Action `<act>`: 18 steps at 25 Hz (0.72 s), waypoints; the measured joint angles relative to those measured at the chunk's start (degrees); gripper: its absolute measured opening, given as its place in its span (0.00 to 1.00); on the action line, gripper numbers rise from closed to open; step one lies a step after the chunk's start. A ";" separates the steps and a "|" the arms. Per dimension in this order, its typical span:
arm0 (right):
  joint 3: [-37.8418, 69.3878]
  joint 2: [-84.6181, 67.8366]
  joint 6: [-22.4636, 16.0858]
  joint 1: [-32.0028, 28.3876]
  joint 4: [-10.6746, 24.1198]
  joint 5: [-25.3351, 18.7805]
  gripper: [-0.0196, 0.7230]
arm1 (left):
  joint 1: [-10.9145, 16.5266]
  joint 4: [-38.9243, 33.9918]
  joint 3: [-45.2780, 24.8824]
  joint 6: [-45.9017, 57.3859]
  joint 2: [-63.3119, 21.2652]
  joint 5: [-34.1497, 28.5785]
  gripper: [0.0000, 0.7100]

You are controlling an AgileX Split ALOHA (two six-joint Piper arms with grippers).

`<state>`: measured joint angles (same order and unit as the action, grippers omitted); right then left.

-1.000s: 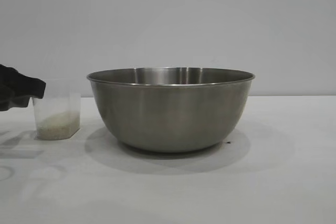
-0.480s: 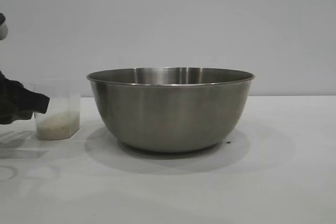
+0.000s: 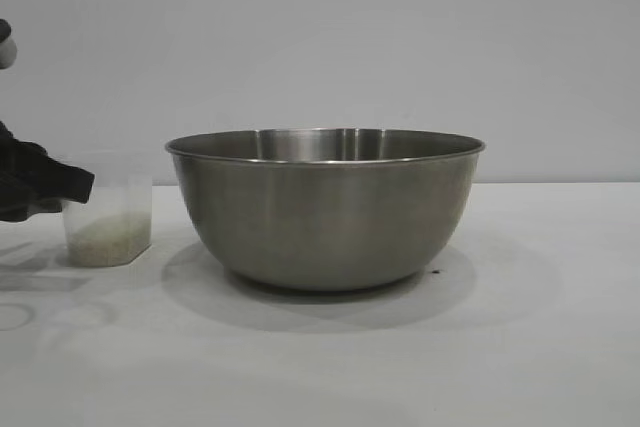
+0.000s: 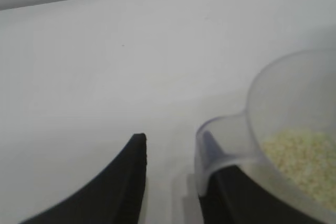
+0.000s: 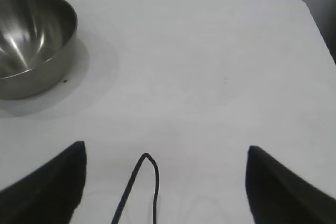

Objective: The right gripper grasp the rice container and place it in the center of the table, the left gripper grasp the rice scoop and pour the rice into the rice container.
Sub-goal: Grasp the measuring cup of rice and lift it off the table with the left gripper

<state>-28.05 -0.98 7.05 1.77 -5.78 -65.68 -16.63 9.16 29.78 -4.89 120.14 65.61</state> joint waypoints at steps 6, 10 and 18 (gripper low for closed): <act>0.00 0.00 0.00 0.00 0.00 0.00 0.79 | 1.29 -4.77 3.92 0.24 3.35 0.00 0.18; 0.00 0.00 0.00 0.00 0.00 0.00 0.79 | 1.29 -5.79 5.81 0.24 3.72 0.00 0.00; 0.00 0.00 0.00 0.00 0.00 0.00 0.79 | 1.29 -7.00 6.41 0.24 2.07 -0.11 0.00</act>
<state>-28.05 -0.98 7.05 1.77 -5.78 -65.68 -15.34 2.16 36.19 -4.65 122.21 65.50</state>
